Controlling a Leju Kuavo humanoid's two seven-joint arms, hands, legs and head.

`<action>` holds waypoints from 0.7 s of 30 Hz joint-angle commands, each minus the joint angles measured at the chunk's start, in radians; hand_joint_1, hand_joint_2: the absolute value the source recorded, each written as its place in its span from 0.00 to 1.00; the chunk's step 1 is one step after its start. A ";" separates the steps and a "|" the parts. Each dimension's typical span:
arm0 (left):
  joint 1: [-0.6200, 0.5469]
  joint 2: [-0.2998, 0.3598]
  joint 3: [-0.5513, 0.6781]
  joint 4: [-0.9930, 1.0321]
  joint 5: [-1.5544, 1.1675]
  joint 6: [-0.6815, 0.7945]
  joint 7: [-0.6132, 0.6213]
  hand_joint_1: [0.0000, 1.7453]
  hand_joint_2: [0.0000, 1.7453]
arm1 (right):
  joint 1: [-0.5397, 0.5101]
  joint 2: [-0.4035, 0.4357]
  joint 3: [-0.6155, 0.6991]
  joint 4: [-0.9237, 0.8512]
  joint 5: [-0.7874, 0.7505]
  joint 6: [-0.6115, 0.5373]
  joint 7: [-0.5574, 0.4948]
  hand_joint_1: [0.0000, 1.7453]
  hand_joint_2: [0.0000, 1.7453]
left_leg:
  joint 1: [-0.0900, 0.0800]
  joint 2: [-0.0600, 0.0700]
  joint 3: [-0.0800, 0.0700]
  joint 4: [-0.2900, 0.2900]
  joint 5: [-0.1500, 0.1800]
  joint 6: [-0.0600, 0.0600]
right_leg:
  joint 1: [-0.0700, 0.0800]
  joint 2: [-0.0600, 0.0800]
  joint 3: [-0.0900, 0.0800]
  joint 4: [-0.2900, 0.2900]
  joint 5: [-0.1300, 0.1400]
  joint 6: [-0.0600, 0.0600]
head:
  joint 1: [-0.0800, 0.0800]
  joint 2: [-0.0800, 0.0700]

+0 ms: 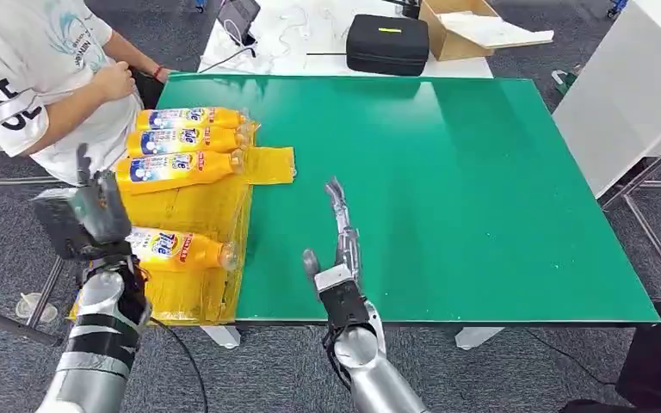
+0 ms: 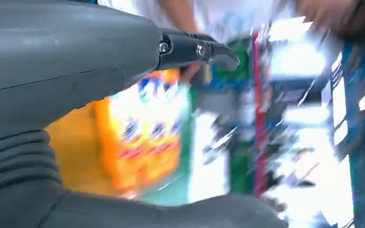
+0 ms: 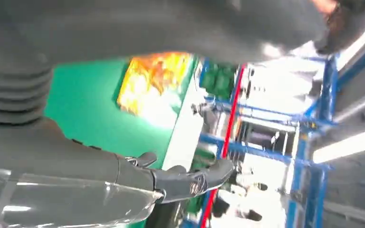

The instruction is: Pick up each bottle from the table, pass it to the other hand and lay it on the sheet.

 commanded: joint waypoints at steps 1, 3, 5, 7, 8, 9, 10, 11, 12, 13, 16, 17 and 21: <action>0.162 -0.125 0.082 -0.348 0.014 -0.027 0.005 0.00 1.00 | 0.091 -0.037 -0.026 -0.087 0.012 -0.058 -0.025 0.00 1.00 | 0.000 -0.001 0.002 0.000 -0.002 0.001 | 0.000 -0.001 0.003 -0.001 -0.002 0.000 | 0.000 0.000; 0.162 -0.125 0.082 -0.348 0.014 -0.027 0.005 0.00 1.00 | 0.091 -0.037 -0.026 -0.087 0.012 -0.058 -0.025 0.00 1.00 | 0.000 0.000 0.002 0.000 -0.002 0.001 | 0.000 -0.001 0.003 -0.001 -0.002 0.000 | 0.000 0.000; 0.162 -0.125 0.082 -0.348 0.014 -0.027 0.005 0.00 1.00 | 0.091 -0.037 -0.026 -0.087 0.012 -0.058 -0.025 0.00 1.00 | 0.000 0.001 0.000 0.000 -0.002 0.000 | 0.000 0.000 0.001 0.000 -0.001 0.000 | 0.000 0.000; 0.162 -0.125 0.082 -0.348 0.014 -0.027 0.005 0.00 1.00 | 0.091 -0.037 -0.026 -0.087 0.012 -0.058 -0.025 0.00 1.00 | 0.000 0.000 0.001 -0.001 -0.002 0.000 | 0.000 -0.001 0.002 -0.001 -0.001 0.000 | 0.000 0.000; 0.162 -0.125 0.082 -0.348 0.014 -0.027 0.005 0.00 1.00 | 0.091 -0.037 -0.026 -0.087 0.012 -0.058 -0.025 0.00 1.00 | 0.000 -0.001 0.000 -0.001 -0.001 0.000 | 0.000 -0.002 0.001 -0.001 -0.001 0.000 | 0.000 0.000; 0.162 -0.125 0.082 -0.348 0.014 -0.027 0.005 0.00 1.00 | 0.091 -0.037 -0.026 -0.087 0.012 -0.058 -0.025 0.00 1.00 | 0.000 -0.001 0.002 -0.001 -0.002 0.000 | 0.001 -0.002 0.003 -0.001 -0.002 -0.001 | 0.000 0.000; 0.162 -0.125 0.082 -0.348 0.014 -0.027 0.005 0.00 1.00 | 0.091 -0.037 -0.026 -0.087 0.012 -0.058 -0.025 0.00 1.00 | 0.000 -0.001 0.001 -0.001 -0.001 0.000 | 0.000 -0.001 0.002 -0.001 -0.001 -0.001 | 0.000 0.000; 0.162 -0.125 0.082 -0.348 0.014 -0.027 0.005 0.00 1.00 | 0.091 -0.037 -0.026 -0.087 0.012 -0.058 -0.025 0.00 1.00 | 0.000 0.000 0.000 -0.001 -0.001 0.000 | 0.000 -0.001 0.001 -0.001 -0.001 0.000 | 0.000 0.000; 0.162 -0.125 0.082 -0.348 0.014 -0.027 0.005 0.00 1.00 | 0.091 -0.037 -0.026 -0.087 0.012 -0.058 -0.025 0.00 1.00 | 0.000 0.000 0.002 -0.001 -0.002 0.001 | 0.000 -0.001 0.003 -0.001 -0.001 -0.001 | 0.000 0.000; 0.162 -0.125 0.082 -0.348 0.014 -0.027 0.005 0.00 1.00 | 0.091 -0.037 -0.026 -0.087 0.012 -0.058 -0.025 0.00 1.00 | 0.000 0.001 0.001 -0.001 -0.002 0.000 | 0.001 0.000 0.002 -0.001 -0.001 -0.001 | 0.000 0.000; 0.279 -0.136 -0.013 -0.479 -0.020 0.008 0.005 0.00 1.00 | 0.150 -0.045 -0.056 -0.170 0.035 -0.115 -0.037 0.00 1.00 | 0.000 0.000 0.001 -0.001 -0.002 0.001 | 0.000 -0.001 0.003 -0.001 -0.001 0.000 | 0.000 0.000; 0.363 -0.129 -0.099 -0.507 -0.053 0.048 0.005 0.00 1.00 | 0.201 -0.049 -0.083 -0.241 0.048 -0.163 -0.037 0.00 1.00 | 0.000 0.000 0.003 -0.001 -0.003 0.001 | 0.000 -0.001 0.005 -0.002 -0.003 -0.001 | 0.000 0.000; 0.572 -0.149 -0.216 -0.458 -0.092 0.155 0.005 0.00 1.00 | 0.371 -0.036 -0.193 -0.419 0.121 -0.197 -0.037 0.00 1.00 | -0.002 -0.003 0.007 -0.003 -0.005 0.002 | -0.001 -0.004 0.009 -0.003 -0.005 0.000 | 0.000 0.000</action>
